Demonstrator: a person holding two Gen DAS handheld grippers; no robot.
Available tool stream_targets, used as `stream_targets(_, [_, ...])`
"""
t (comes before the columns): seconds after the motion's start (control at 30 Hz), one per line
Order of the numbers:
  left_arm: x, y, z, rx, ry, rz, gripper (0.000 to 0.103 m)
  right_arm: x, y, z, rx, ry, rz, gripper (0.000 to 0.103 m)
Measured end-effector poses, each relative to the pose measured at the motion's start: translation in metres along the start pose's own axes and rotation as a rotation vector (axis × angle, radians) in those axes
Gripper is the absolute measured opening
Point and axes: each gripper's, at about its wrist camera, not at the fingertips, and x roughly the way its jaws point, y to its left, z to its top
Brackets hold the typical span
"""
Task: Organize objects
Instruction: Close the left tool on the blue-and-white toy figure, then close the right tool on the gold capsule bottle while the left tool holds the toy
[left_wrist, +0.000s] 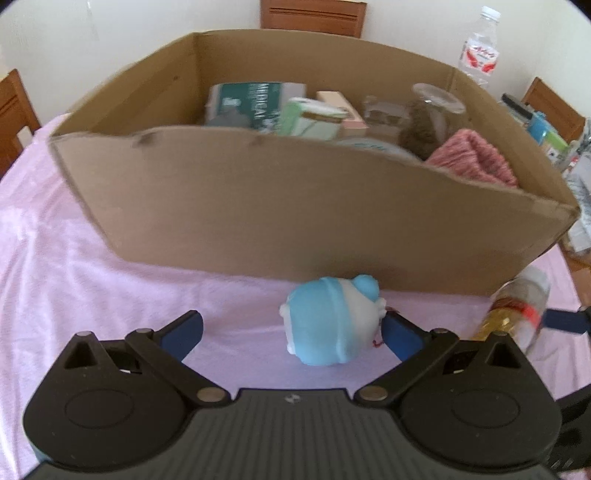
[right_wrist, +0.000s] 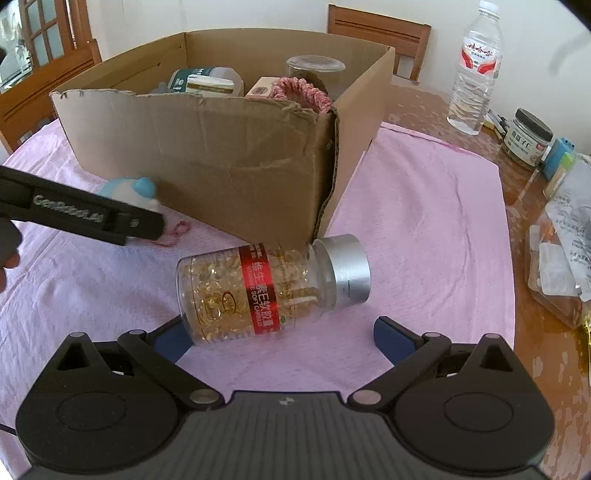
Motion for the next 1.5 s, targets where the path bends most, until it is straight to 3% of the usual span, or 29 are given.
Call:
stream_targets(0.17, [-0.004, 0.014, -0.008, 0.014, 0.011, 0.045, 0.102, 0.0, 0.0, -0.004, -0.014, -0.021, 0.009, 0.103])
stream_targets(0.47, [-0.002, 0.003, -0.008, 0.035, -0.035, 0.01, 0.096, -0.001, 0.002, -0.007, -0.005, -0.043, 0.001, 0.103])
stream_targets(0.73, [-0.004, -0.009, -0.01, 0.06, -0.077, 0.0, 0.072, -0.002, 0.004, -0.004, 0.023, -0.022, -0.018, 0.103])
stream_targets(0.83, [-0.004, -0.013, -0.01, 0.074, -0.081, -0.006, 0.068, -0.007, 0.003, -0.002, 0.035, -0.031, -0.01, 0.103])
stream_targets(1.17, [-0.003, -0.004, -0.008, 0.119, -0.078, -0.031, 0.068, -0.005, 0.004, 0.02, -0.109, -0.044, 0.036, 0.103])
stream_targets(1.5, [-0.006, 0.017, -0.006, 0.132, -0.074, 0.009, 0.068, -0.011, 0.02, 0.024, -0.014, 0.017, 0.078, 0.103])
